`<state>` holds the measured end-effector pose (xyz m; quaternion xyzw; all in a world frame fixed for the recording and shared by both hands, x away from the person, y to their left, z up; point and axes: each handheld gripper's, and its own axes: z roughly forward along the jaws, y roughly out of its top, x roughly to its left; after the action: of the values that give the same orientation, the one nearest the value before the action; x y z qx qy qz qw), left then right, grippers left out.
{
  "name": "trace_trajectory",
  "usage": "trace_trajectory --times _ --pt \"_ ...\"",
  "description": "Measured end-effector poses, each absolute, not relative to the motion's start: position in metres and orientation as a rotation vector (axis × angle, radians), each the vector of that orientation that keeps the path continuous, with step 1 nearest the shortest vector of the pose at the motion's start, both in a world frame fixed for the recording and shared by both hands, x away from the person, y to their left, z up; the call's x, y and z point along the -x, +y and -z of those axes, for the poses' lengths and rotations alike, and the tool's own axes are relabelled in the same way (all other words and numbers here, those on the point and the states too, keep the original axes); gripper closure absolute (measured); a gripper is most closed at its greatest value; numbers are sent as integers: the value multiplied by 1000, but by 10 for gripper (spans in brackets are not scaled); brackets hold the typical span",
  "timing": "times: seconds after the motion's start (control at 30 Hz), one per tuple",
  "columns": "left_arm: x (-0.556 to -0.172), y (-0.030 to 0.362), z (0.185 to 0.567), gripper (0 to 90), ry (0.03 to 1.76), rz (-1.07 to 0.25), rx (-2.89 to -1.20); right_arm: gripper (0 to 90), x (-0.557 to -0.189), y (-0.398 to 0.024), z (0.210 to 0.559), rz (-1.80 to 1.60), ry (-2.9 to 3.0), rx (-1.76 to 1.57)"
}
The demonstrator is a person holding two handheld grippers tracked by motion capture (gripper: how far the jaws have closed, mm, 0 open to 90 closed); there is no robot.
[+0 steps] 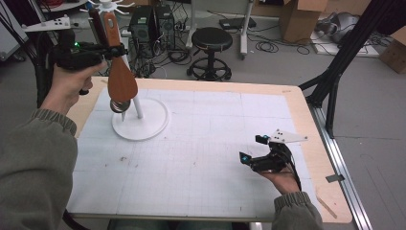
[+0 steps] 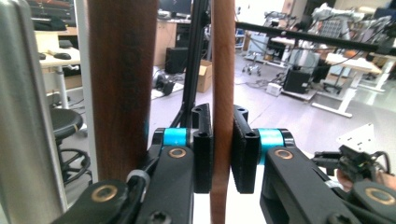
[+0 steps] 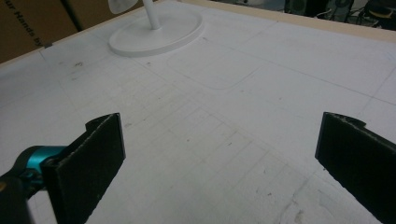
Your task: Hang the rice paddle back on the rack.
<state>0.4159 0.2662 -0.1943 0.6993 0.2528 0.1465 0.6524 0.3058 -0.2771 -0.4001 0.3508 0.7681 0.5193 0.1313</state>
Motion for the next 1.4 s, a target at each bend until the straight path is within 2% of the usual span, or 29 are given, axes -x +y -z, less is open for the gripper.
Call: trace_trajectory --times 0.8,1.0,1.4 --pt "-396 275 193 662 625 -397 -1637 7 -304 -276 398 -1498 2233 -1007" --pt "-392 279 197 651 637 -392 -1650 6 -304 -276 397 -1495 2231 -1008" --pt "-376 285 213 545 669 -356 -1688 6 -302 -277 394 -1479 2223 -999"
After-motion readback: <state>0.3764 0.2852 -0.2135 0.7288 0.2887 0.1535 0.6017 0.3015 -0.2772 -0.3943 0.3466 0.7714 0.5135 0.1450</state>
